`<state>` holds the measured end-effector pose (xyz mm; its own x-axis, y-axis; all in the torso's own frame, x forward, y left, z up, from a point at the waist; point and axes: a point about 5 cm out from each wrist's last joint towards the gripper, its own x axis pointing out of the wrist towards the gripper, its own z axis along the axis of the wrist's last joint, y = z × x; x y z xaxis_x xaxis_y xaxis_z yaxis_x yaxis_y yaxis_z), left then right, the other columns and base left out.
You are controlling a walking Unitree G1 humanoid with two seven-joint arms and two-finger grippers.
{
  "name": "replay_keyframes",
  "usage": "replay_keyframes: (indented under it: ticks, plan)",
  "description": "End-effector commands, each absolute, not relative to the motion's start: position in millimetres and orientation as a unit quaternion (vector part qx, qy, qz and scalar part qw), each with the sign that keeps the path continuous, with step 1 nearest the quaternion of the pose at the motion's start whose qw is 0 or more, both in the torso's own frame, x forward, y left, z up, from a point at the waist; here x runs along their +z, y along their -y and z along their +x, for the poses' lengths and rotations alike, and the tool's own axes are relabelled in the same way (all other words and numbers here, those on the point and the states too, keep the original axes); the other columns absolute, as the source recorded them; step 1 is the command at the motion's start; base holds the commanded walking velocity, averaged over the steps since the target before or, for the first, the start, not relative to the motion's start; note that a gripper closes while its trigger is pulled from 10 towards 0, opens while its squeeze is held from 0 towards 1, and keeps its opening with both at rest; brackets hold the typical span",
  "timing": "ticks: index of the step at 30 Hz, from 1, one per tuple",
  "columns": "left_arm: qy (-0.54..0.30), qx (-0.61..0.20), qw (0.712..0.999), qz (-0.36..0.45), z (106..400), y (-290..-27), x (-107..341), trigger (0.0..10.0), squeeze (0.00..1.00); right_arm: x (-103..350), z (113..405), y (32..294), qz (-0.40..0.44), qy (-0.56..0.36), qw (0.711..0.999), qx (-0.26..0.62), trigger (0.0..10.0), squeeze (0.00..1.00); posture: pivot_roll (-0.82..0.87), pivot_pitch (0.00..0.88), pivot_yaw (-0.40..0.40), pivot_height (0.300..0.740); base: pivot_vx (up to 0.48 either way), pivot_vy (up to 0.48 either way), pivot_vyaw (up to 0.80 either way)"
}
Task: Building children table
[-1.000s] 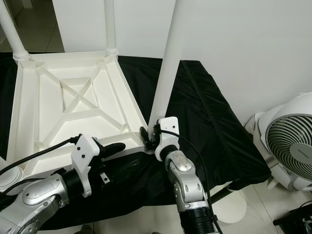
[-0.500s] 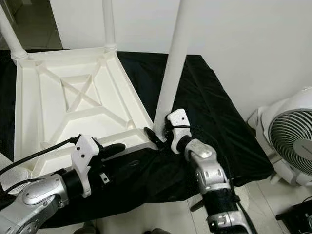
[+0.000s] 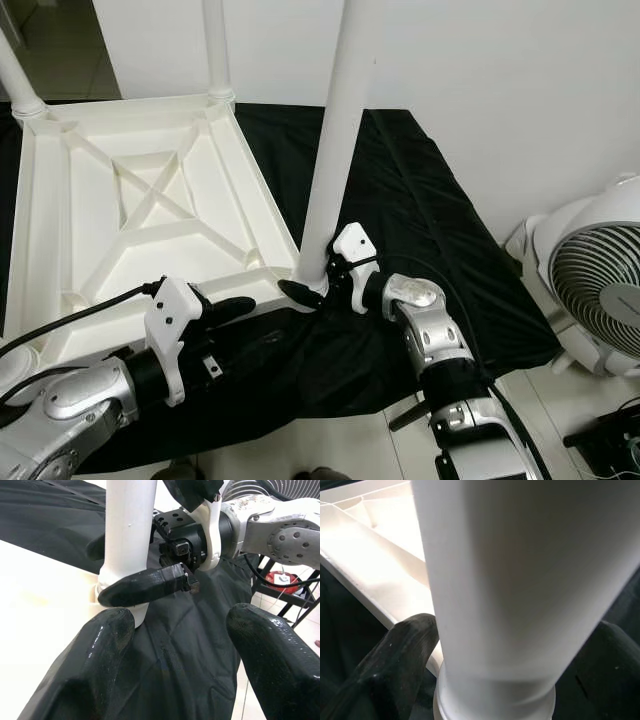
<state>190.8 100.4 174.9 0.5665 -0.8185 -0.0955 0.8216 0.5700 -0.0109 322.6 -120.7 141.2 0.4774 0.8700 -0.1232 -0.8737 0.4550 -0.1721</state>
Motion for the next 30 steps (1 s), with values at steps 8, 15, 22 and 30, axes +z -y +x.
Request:
replay_keyframes:
  ticks: [8,15,22,30]
  plan:
    - [-0.050,-0.468,0.882,0.014,191.2,-101.2,178.1,10.0,0.00,152.0,331.4,130.1,-0.113,0.013,0.850,0.514,10.0,0.00,0.19,0.143,-0.082,0.740,0.000,0.000,0.00]
    - [-0.053,-0.472,0.880,0.015,190.8,-99.8,177.1,10.0,0.00,158.7,333.8,133.4,-0.109,0.022,0.848,0.518,10.0,0.00,0.18,0.169,-0.084,0.740,0.000,0.000,0.00]
    - [-0.060,-0.487,0.871,0.003,184.6,-97.1,178.1,10.0,0.00,177.3,342.0,133.1,-0.080,0.055,0.844,0.528,0.7,0.00,0.18,0.195,-0.092,0.740,0.000,0.000,0.00]
    - [-0.065,-0.493,0.868,0.001,178.9,-93.3,175.9,10.0,0.00,176.0,339.7,131.1,-0.076,0.067,0.836,0.539,0.0,0.00,0.19,0.159,-0.104,0.740,0.000,0.000,0.00]
